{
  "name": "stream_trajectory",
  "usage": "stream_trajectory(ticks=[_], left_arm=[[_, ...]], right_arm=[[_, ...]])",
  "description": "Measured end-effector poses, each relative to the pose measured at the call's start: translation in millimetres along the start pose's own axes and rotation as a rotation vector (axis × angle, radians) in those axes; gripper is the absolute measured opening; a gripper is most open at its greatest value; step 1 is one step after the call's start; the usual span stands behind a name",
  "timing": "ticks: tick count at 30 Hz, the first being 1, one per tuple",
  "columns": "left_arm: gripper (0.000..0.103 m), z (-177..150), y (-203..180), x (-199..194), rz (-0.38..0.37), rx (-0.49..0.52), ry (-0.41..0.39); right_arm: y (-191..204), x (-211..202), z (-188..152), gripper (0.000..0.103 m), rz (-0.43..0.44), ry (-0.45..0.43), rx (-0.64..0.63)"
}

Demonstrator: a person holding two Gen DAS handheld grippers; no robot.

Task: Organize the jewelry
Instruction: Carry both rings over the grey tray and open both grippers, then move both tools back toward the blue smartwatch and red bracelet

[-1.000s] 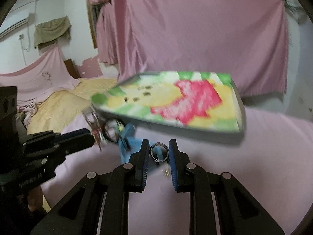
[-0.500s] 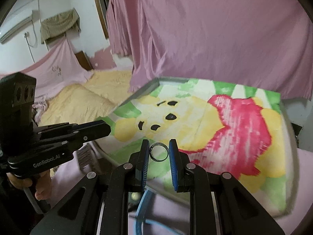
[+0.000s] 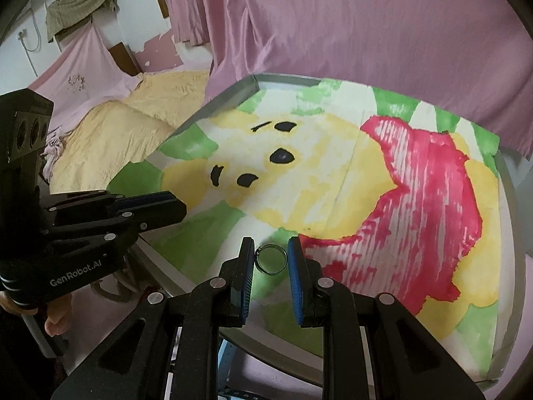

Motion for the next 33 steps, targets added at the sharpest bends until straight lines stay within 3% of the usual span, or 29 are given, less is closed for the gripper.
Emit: stream_trajectory(ticks=[2, 6, 8, 11, 13, 18, 20, 22, 30, 33], left_arm=[[0.012, -0.1, 0.2, -1.0, 0.0, -0.002, 0.0], [0.014, -0.1, 2.2, -3.1, -0.006, -0.017, -0.005], [0.018, -0.9, 1.5, -5.6, -0.011, -0.021, -0.013], [0.038, -1.4, 0.2, -10.9, -0.013, -0.024, -0.033], [0.057, -1.5, 0.7, -17.4, -0.013, -0.041, -0.059], [0.059, -0.7, 2.7, -33.7, -0.016, -0.069, -0.122], [0.064, -1.9, 4.3, -43.2, -0.004, -0.078, -0.158], [0.076, -3.2, 7.3, -52.1, 0.006, -0.097, -0.196], [0.094, -21.8, 12.6, -102.2, 0.041, -0.133, -0.409], [0.099, -32.7, 12.5, -119.9, 0.054, -0.14, -0.481]], right_arm=[[-3.1, 0.8, -1.0, 0.019, 0.012, 0.004, 0.02], [-7.4, -5.9, -1.7, 0.041, 0.022, -0.03, 0.041], [-7.8, -9.9, -2.4, 0.041, 0.021, -0.049, 0.044], [-6.7, -18.0, -4.0, 0.041, 0.013, -0.083, 0.042], [-4.2, -26.7, -5.1, 0.041, 0.007, -0.125, 0.036], [0.7, -59.9, -10.9, 0.048, -0.018, -0.258, 0.02], [3.8, -74.3, -14.7, 0.05, -0.028, -0.315, 0.012], [8.2, -89.9, -19.5, 0.059, -0.042, -0.376, 0.004], [26.2, -139.6, -50.5, 0.078, -0.099, -0.607, -0.024], [34.5, -153.1, -64.8, 0.079, -0.125, -0.665, -0.042]])
Point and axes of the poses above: each gripper's, at about its wrist camera, not at the fingertips, and x roughly the way its jaws point, y to its left, z to its top, the point moved 4 cm from there along x, roughly the way its jaws point, and after that the axes turned 15 degrees about z, right-handed, at the moved point
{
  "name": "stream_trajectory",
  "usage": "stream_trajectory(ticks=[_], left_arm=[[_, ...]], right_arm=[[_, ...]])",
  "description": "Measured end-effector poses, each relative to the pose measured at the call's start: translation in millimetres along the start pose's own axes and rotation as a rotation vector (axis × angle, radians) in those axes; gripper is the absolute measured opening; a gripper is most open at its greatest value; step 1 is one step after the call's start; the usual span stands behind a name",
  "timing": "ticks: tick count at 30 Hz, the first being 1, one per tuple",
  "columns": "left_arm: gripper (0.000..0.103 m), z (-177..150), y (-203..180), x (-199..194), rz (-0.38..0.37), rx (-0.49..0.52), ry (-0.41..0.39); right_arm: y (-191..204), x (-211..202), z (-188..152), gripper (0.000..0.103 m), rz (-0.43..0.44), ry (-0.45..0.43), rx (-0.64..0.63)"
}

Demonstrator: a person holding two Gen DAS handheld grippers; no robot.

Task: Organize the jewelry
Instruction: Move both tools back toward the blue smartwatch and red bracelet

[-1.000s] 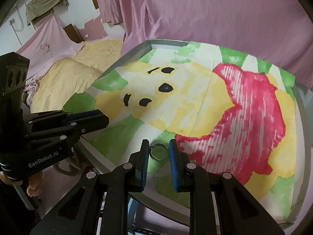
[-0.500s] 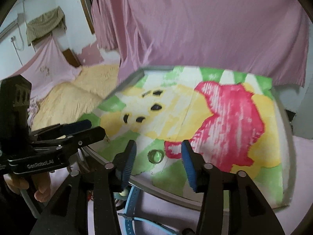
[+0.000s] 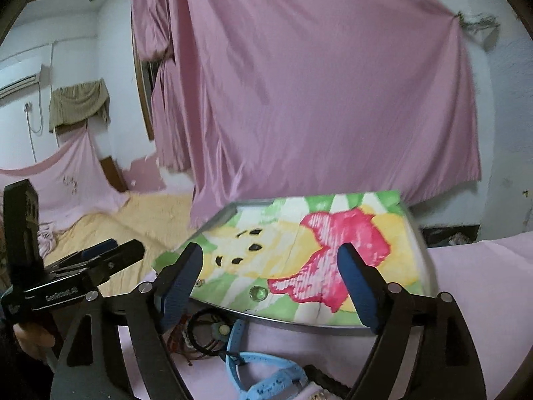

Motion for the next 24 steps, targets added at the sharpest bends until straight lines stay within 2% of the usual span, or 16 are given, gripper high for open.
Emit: stream_trajectory(ticks=[3, 6, 13, 19, 24], left_arm=[[0.101, -3.7, 0.7, -18.4, 0.0, -0.001, -0.057], [0.102, -9.3, 2.1, -34.5, 0.001, 0.001, -0.107], [0.102, -28.8, 11.3, -55.7, -0.004, -0.004, -0.151], [0.102, -44.9, 20.4, -66.4, -0.008, -0.008, -0.171], [0.102, -55.6, 23.0, -64.2, -0.004, 0.017, -0.145]], right_arm=[[8.4, -20.8, -5.5, 0.08, -0.016, -0.047, -0.02], [16.3, -38.2, -12.6, 0.091, -0.034, -0.084, -0.037], [33.7, -70.8, -31.0, 0.091, -0.074, -0.134, -0.084], [43.7, -78.0, -47.3, 0.091, -0.082, -0.116, -0.113], [39.4, -73.5, -57.8, 0.091, -0.091, -0.059, -0.086]])
Point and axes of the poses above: each gripper's, at about its wrist camera, not at the fingertips, and x roughly the way its jaws point, y to its left, z to its top, the point moved 4 cm from there along x, roughly the way its jaws point, and after that the axes turned 15 degrees about z, right-handed, at the moved point
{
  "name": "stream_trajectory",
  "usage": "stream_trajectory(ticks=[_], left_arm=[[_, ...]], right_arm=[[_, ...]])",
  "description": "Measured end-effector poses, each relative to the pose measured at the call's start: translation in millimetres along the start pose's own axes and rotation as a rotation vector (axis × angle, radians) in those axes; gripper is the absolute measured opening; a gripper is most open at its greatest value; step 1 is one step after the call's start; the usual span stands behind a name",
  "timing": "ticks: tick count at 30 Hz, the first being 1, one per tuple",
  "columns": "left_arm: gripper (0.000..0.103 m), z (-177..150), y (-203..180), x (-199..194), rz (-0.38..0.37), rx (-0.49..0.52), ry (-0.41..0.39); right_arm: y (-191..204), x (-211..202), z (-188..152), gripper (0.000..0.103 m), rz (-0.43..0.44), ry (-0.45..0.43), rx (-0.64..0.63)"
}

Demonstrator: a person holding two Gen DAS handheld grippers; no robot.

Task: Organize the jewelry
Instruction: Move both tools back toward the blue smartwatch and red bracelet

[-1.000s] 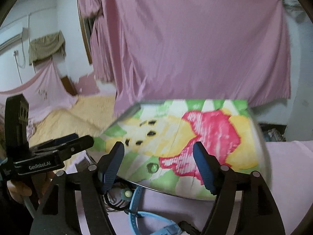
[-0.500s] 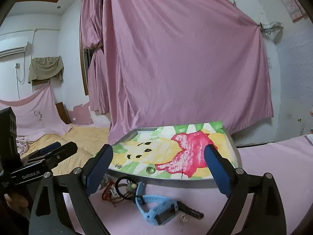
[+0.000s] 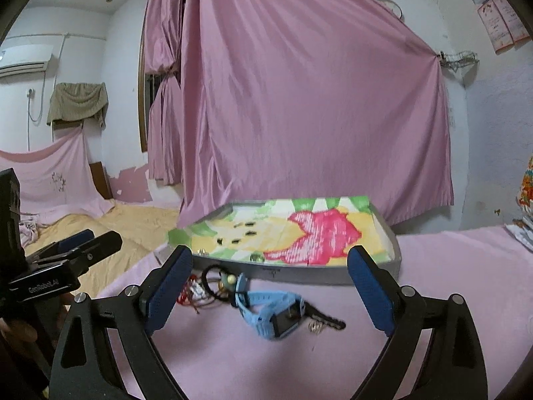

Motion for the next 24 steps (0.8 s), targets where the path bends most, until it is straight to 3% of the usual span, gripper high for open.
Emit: stream_trajectory(ticks=[6, 14, 19, 24], left_arm=[[0.102, -10.0, 3.8, 10.7, -0.017, 0.028, 0.081], [0.102, -25.7, 2.5, 36.8, -0.071, 0.009, 0.282], [0.102, -35.8, -5.8, 47.0, -0.087, 0.027, 0.354], [0.089, -40.7, -20.4, 53.3, -0.1, 0.082, 0.397]], right_arm=[[-2.3, 11.4, -10.9, 0.091, -0.007, 0.076, 0.025], [-12.0, 29.3, -22.4, 0.091, -0.004, 0.186, 0.082], [-18.0, 44.3, -30.8, 0.091, 0.003, 0.267, 0.117], [-23.5, 59.3, -38.8, 0.084, 0.021, 0.328, 0.149]])
Point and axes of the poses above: each gripper's, at about its wrist camera, not at the fingertips, and x roughly the way its jaws point, y to its left, z to its top, the point moved 4 cm from there along x, roughly the way its jaws point, and after that the axes turned 15 degrees about z, right-handed, at the moved point
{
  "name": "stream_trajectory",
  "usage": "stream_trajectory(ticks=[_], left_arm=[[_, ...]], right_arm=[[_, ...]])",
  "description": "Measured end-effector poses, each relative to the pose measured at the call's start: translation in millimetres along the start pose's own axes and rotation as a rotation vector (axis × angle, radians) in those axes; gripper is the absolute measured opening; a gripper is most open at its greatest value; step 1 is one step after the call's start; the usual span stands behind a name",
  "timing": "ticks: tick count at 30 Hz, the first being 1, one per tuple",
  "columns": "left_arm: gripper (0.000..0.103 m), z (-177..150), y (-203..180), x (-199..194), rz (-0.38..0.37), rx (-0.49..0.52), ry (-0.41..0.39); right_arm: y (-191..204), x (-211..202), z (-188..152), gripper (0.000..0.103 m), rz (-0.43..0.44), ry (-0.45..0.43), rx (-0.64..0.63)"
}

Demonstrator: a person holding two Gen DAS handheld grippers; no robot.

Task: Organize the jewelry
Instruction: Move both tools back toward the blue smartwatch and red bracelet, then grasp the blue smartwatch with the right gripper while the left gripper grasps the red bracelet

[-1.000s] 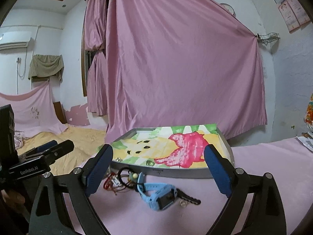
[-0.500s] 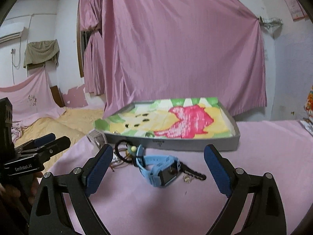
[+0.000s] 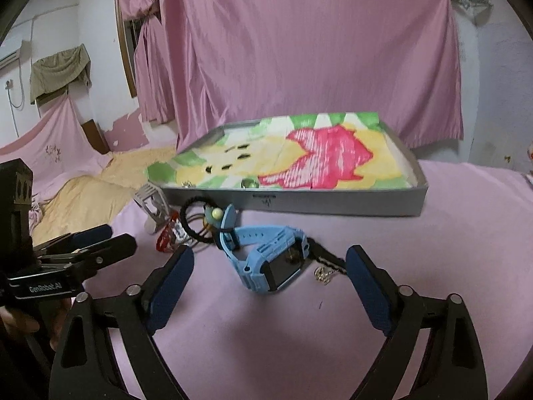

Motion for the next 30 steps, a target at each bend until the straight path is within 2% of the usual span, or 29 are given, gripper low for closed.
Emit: stream_trajectory(ticks=[8, 10, 12, 20, 26, 30], left_arm=[[0.067, 0.1, -15.9, 11.7, -0.009, 0.05, 0.049], [0.058, -0.7, -17.9, 16.2, -0.003, 0.059, 0.068], [0.055, -1.4, -18.3, 20.8, -0.008, 0.059, 0.094], [0.045, 1.1, -21.3, 27.9, 0.02, 0.069, 0.117], [0.031, 1.2, -24.7, 30.3, 0.047, 0.092, 0.121], [0.017, -0.1, -24.1, 29.3, 0.055, 0.097, 0.123]], right_arm=[[-9.9, 15.3, -0.9, 0.08, 0.026, 0.044, 0.058], [-11.4, 20.3, -0.8, 0.063, 0.035, 0.058, 0.075], [-13.2, 23.4, -1.3, 0.06, 0.047, 0.071, 0.094], [-13.2, 34.5, 3.3, 0.059, 0.068, 0.096, 0.126], [-15.4, 44.2, 3.0, 0.059, 0.084, 0.122, 0.16], [-16.9, 45.8, 1.0, 0.057, 0.098, 0.126, 0.173]])
Point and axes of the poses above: each gripper's, at about its wrist camera, not at the fingertips, and x roughly the way its jaws point, y to its left, z to its top, the point moved 4 cm from there along x, roughly the way its jaws point, and after that the axes turned 15 degrees about z, right-handed, at the moved point
